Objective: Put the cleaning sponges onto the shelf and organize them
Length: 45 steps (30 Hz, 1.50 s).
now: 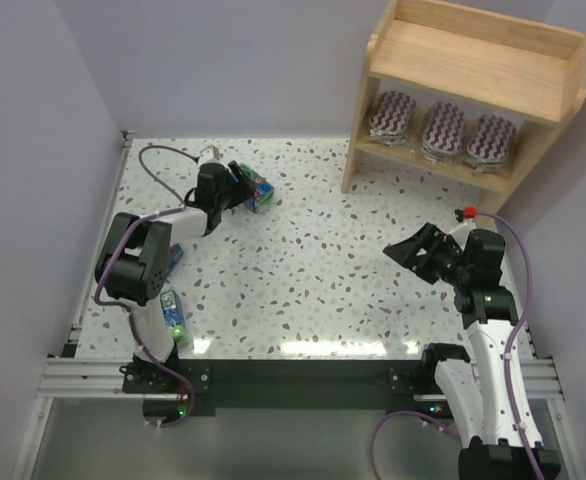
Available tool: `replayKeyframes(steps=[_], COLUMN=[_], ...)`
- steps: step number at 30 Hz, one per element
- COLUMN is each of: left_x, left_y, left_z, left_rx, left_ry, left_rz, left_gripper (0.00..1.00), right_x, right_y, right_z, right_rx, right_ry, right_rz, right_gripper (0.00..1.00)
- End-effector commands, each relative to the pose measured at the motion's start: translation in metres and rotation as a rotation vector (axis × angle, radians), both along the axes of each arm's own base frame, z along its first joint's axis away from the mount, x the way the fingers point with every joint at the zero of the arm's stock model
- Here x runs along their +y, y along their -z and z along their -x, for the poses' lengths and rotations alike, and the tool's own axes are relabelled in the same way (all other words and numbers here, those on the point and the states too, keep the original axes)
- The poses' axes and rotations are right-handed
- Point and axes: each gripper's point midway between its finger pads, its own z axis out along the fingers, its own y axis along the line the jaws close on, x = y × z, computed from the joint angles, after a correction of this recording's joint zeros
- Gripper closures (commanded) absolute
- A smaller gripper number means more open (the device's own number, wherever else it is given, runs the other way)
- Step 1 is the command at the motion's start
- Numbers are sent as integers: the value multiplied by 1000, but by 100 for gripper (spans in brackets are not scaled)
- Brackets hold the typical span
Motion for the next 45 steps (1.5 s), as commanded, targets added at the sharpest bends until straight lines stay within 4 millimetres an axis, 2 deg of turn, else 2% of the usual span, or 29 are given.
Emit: replayKeyframes(steps=[1, 2, 6, 7, 9, 10, 11, 12, 14, 15, 17, 18, 19, 20, 21, 22, 24, 25, 27, 29, 31, 34, 39, 42, 45], left_x=[-7, -8, -10, -10, -12, -15, -16, -20, -24, -26, -37, -51, -59, -64, -69, -82, -91, -102, -108, -118, -126, -131, -140, -148, -152], left_y=[-16, -14, 0, 2, 5, 3, 7, 6, 4, 3, 2, 3, 3, 4, 4, -2, 0, -7, -9, -15, -26, -26, -17, -8, 2], left_z=[-27, -27, -25, -25, -21, -19, -13, -8, 8, 14, 37, 61, 65, 79, 87, 99, 119, 130, 145, 162, 174, 187, 197, 205, 214], left_rx=[-64, -61, -44, -40, -32, -35, -27, -27, -28, -26, -11, 12, 20, 32, 42, 50, 56, 61, 62, 63, 49, 45, 72, 95, 114], left_ry=[-2, 0, 15, 16, 30, 43, 50, 74, 84, 87, 104, 124, 133, 139, 140, 146, 150, 153, 149, 132, 120, 102, 123, 144, 151], left_rz=[48, 48, 49, 45, 52, 65, 75, 92, 135, 151, 200, 243, 260, 278, 298, 344, 391, 434, 461, 487, 511, 496, 508, 511, 513], left_gripper=[33, 36, 57, 67, 79, 82, 85, 92, 96, 99, 100, 100, 100, 100, 100, 100, 100, 100, 100, 100, 100, 100, 100, 100, 100], right_x=[8, 8, 13, 14, 18, 20, 22, 27, 35, 45, 55, 74, 74, 77, 86, 90, 104, 109, 119, 131, 137, 144, 153, 156, 153], right_y=[1, 1, 3, 3, 3, 2, 3, 2, 7, 10, 11, 22, 22, 21, 20, 25, 23, 29, 31, 43, 55, 73, 92, 95, 106], right_z=[6, 5, 3, 3, 2, 1, -2, -3, -10, -10, -18, -22, -22, -27, -26, -27, -28, -29, -32, -28, -24, -18, -7, -11, -11], right_rx=[-6, -11, -1, 1, 9, 9, 13, 20, 30, 49, 42, 79, 79, 66, 73, 88, 82, 99, 103, 138, 186, 250, 321, 327, 351], right_ry=[-63, -63, -80, -83, -97, -102, -106, -115, -136, -165, -178, -207, -207, -200, -215, -217, -228, -229, -224, -243, -237, -241, -249, -236, -206], right_rz=[-4, -4, -21, -23, -30, -35, -38, -49, -49, -56, -54, -52, -52, -53, -70, -75, -96, -96, -99, -92, -104, -114, -113, -120, -111], right_gripper=[26, 26, 27, 27, 27, 27, 27, 27, 27, 27, 27, 27, 27, 27, 28, 28, 28, 28, 28, 28, 28, 30, 31, 31, 31])
